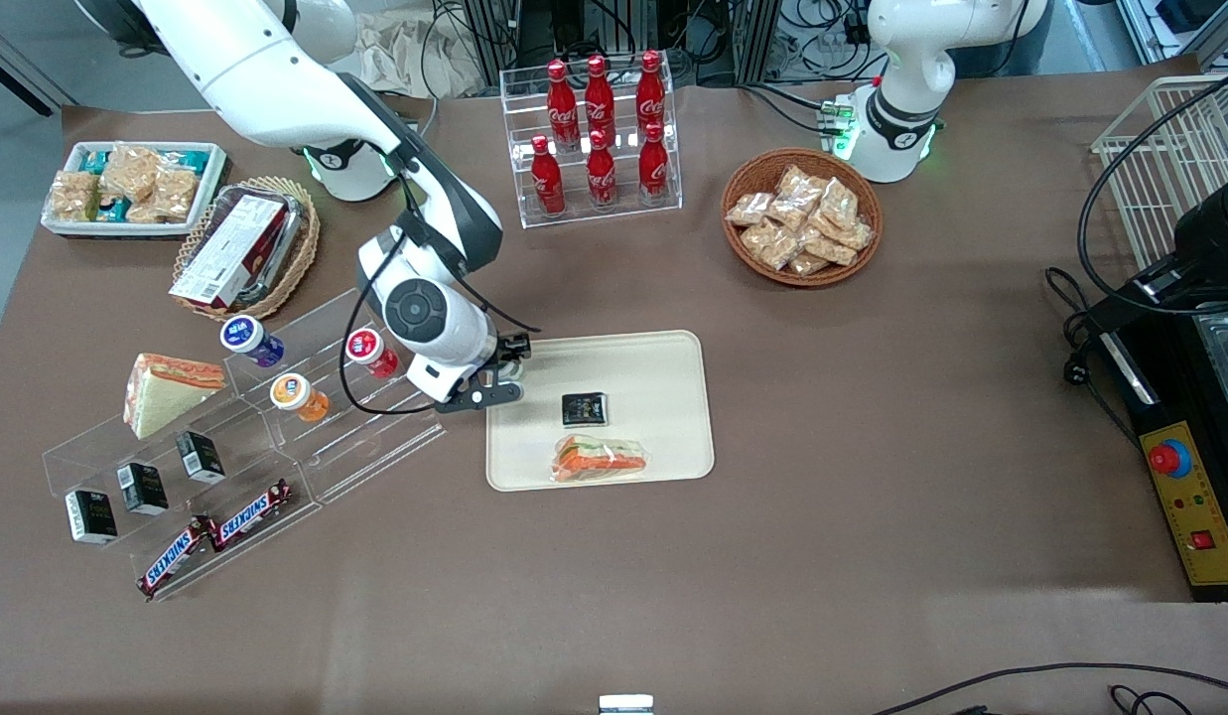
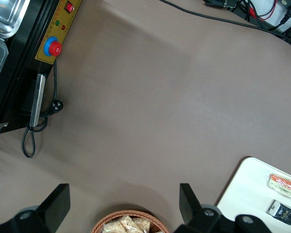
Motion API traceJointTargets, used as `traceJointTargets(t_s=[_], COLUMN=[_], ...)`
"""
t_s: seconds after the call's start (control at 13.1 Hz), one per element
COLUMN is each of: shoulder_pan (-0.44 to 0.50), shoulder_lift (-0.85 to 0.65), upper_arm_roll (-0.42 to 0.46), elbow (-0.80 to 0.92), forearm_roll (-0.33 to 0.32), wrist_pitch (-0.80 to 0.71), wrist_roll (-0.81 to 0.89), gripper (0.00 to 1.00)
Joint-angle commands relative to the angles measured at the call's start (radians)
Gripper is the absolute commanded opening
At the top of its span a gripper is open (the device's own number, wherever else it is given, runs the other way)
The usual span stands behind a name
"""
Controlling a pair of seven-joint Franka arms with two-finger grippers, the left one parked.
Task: Place green gum on tray
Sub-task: 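Carry the green gum bottle over the cream tray and lower it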
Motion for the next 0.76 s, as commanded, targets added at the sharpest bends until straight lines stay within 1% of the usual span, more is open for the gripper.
traceJointTargets(t_s=[0.0, 0.53, 0.61, 0.69], shoulder_pan=[0.026, 0.045, 0.045, 0.045], shoulder_lift=[0.057, 0.082, 0.082, 0.082], upper_arm_roll=[-0.008, -0.03, -0.03, -0.03], elbow=[0.056, 0.064, 0.064, 0.064], forearm_roll=[-0.023, -0.03, -0.031, -0.033], wrist_pitch=[0.0, 0.018, 0.018, 0.02], wrist_roll=[0.041, 0.052, 0.05, 0.05], gripper=[0.13, 0.16, 0.34, 0.78])
